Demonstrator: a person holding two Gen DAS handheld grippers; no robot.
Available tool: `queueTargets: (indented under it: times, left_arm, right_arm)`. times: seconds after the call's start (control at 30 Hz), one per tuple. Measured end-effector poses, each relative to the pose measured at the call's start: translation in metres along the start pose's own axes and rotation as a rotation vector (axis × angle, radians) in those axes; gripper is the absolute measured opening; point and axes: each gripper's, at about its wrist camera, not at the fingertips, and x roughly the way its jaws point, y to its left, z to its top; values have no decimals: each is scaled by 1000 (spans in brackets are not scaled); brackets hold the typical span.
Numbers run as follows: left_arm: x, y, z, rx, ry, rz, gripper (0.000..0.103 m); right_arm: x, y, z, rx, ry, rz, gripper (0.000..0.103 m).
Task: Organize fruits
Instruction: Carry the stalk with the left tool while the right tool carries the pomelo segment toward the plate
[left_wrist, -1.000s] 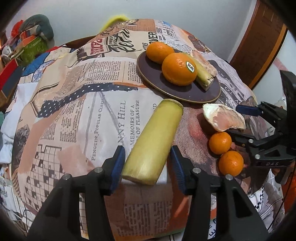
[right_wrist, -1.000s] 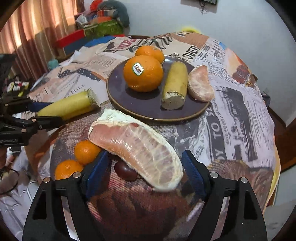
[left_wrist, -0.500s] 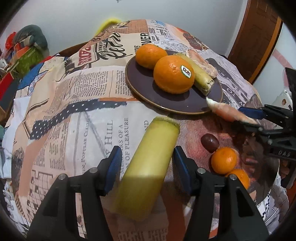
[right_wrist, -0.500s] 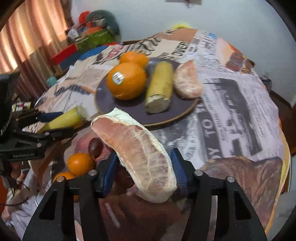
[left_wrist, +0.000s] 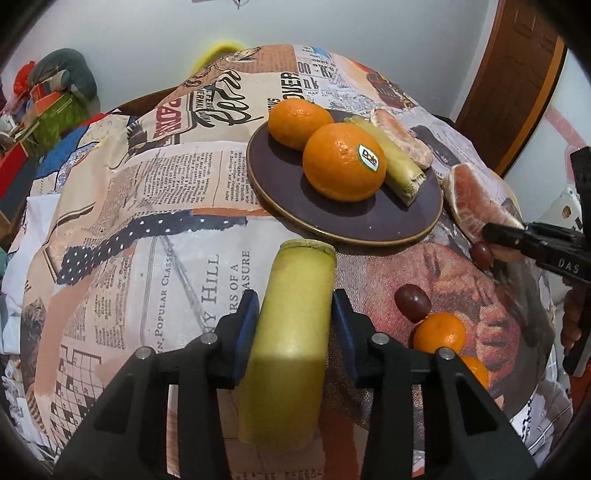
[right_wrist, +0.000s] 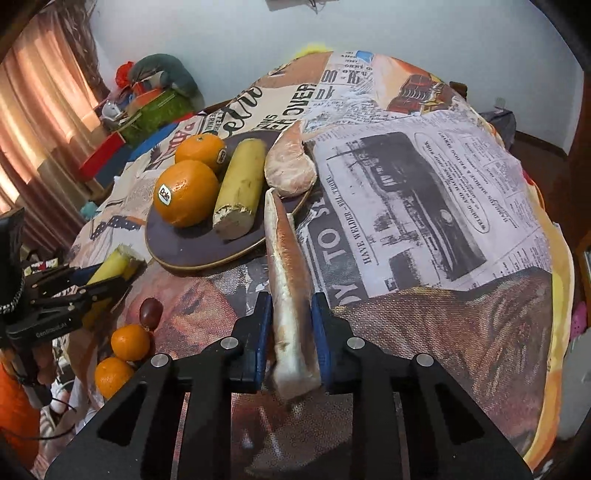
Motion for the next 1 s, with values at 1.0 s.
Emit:
queueTargets:
  times: [1.0]
  left_arm:
    - [-52, -1, 53, -22, -192, -17, 35]
  right_arm:
    - [-31, 16, 42, 5, -184, 28, 20]
